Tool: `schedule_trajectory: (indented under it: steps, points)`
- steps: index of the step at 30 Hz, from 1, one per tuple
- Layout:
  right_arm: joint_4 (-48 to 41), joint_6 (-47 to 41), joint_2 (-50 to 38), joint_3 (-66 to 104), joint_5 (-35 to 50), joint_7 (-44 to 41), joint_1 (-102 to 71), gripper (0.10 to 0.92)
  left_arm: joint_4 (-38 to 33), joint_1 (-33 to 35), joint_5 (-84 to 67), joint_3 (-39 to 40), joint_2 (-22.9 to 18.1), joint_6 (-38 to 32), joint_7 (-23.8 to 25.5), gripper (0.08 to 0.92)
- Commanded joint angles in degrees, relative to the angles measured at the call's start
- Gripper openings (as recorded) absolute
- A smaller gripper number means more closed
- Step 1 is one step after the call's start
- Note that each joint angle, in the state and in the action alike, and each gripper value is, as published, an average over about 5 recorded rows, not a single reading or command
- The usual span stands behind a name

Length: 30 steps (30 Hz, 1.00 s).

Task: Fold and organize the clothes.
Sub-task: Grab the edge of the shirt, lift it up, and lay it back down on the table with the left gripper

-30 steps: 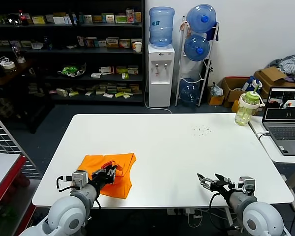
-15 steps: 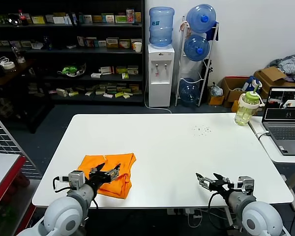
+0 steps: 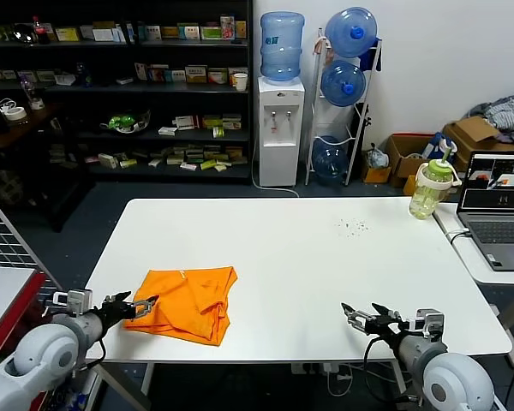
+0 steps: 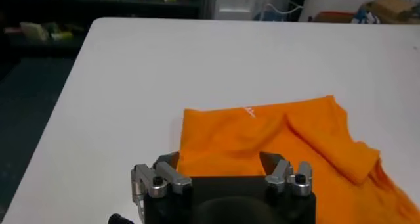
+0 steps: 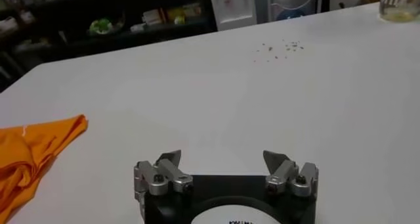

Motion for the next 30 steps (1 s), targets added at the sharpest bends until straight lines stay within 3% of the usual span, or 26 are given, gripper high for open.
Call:
schedule_trajectory:
  steps: [1,23,26,30]
  points:
    - [-0.2,0.0,-0.1,0.1,0.1,-0.1,-0.1,0.823,13.2,-6.8,-2.9,0.8,2.8,1.1,14.9,0.823]
    - [-0.9,-0.2,-0.2,-0.2,0.4,0.1,0.5,0.823,13.2,-11.2,-1.1,5.7,-1.9,3.4,11.7,0.821]
    - [-0.8,-0.2,-0.2,-0.2,0.4,0.1,0.5,0.823,13.1,-11.3,-1.0,5.7,-2.1,3.5,11.4,0.787]
    - [-0.7,-0.2,-0.2,-0.2,0.5,0.1,0.4,0.823,13.1,-11.0,-0.8,5.7,-2.2,3.5,11.1,0.682]
